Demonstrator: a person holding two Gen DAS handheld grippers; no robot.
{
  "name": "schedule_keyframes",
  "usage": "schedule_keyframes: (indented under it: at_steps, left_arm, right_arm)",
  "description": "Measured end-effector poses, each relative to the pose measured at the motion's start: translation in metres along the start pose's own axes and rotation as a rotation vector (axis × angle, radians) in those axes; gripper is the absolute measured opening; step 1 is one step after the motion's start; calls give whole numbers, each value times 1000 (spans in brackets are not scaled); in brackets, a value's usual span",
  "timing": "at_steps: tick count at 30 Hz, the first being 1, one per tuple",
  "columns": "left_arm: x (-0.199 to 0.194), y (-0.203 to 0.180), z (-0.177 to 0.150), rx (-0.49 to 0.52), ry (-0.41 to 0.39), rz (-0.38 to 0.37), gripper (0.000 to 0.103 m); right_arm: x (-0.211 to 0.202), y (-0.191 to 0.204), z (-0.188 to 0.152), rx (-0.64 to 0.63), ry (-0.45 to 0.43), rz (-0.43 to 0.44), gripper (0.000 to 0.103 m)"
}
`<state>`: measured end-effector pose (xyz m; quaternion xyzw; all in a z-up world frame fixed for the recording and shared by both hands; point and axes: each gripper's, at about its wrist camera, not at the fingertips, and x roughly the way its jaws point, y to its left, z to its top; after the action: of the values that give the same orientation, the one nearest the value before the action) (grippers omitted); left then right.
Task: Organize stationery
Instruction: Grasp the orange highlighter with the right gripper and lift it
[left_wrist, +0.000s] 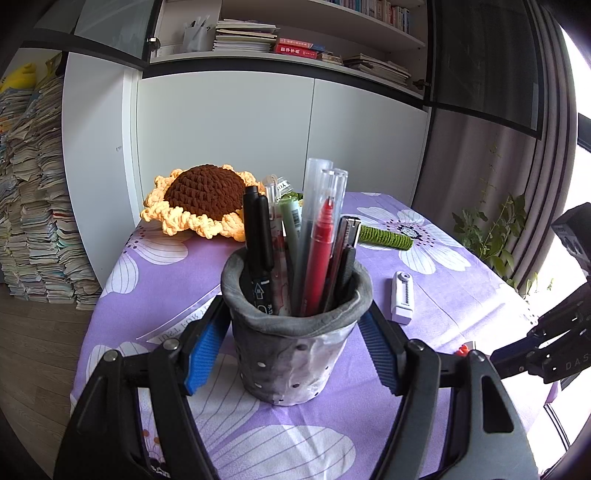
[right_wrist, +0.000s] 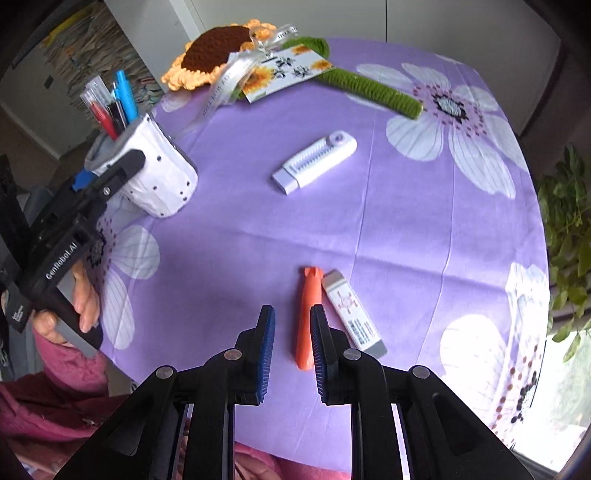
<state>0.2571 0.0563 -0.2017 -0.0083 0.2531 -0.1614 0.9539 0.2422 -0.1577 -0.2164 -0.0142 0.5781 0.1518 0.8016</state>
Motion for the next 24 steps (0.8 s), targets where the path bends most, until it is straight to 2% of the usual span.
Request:
schedule_keyframes:
  at_steps: [7,15,21,24]
  left_arm:
    - [0,0,0,-1,0,0,70]
    - [0,0,0,0,0,0,70]
    - [0,0,0,0,0,0,70]
    - [0,0,0,0,0,0,70]
  right_arm:
    - [17,-7,-1,23,40,-17,19]
    - [21,-4,21,1,27,-29,19]
    - [25,6,28,-47,25,-75,18]
    - [23,5,30,-13,20,-26,14]
